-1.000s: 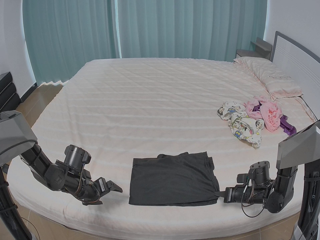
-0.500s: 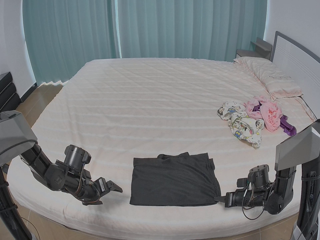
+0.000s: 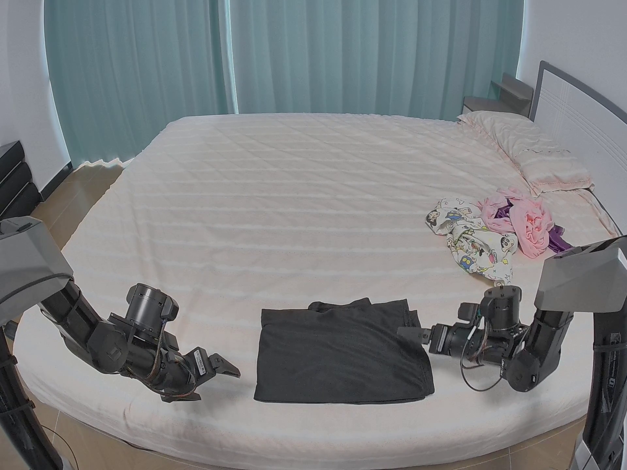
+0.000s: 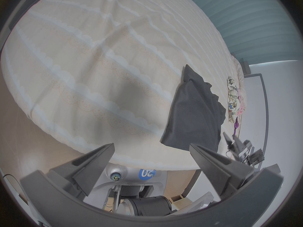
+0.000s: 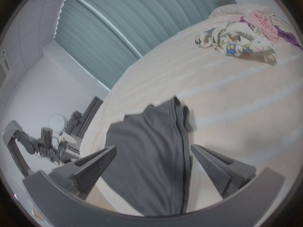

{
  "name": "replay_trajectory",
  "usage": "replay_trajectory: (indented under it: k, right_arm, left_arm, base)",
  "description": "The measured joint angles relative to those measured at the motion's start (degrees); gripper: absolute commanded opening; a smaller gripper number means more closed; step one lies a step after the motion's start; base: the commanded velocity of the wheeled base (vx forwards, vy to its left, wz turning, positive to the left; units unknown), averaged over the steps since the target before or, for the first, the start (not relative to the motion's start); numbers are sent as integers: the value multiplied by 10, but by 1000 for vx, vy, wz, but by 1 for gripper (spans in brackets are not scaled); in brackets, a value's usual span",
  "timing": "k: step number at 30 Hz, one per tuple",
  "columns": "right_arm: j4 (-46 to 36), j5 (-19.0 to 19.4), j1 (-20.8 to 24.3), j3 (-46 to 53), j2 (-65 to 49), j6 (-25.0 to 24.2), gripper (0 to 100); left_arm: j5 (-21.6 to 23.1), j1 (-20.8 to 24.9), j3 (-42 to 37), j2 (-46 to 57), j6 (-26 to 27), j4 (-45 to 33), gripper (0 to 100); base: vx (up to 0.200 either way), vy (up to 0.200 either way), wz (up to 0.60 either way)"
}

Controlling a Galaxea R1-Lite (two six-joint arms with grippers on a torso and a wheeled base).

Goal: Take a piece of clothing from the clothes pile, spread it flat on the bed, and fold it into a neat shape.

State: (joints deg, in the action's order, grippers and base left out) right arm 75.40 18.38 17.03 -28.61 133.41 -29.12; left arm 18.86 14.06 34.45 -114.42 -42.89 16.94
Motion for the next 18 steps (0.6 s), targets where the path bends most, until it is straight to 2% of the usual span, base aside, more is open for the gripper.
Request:
replay_trajectory:
  k: [10, 18]
  right_arm:
    - [-98, -16, -15, -192, 57, -37, 100]
    - [-81, -20, -20, -257, 100, -67, 100]
  left_arm:
    - [0, 0, 0, 0, -1, 0, 100]
    - [-1, 0, 0, 0, -1, 0, 100]
  base:
    - [0, 0, 0]
    - [0, 0, 0]
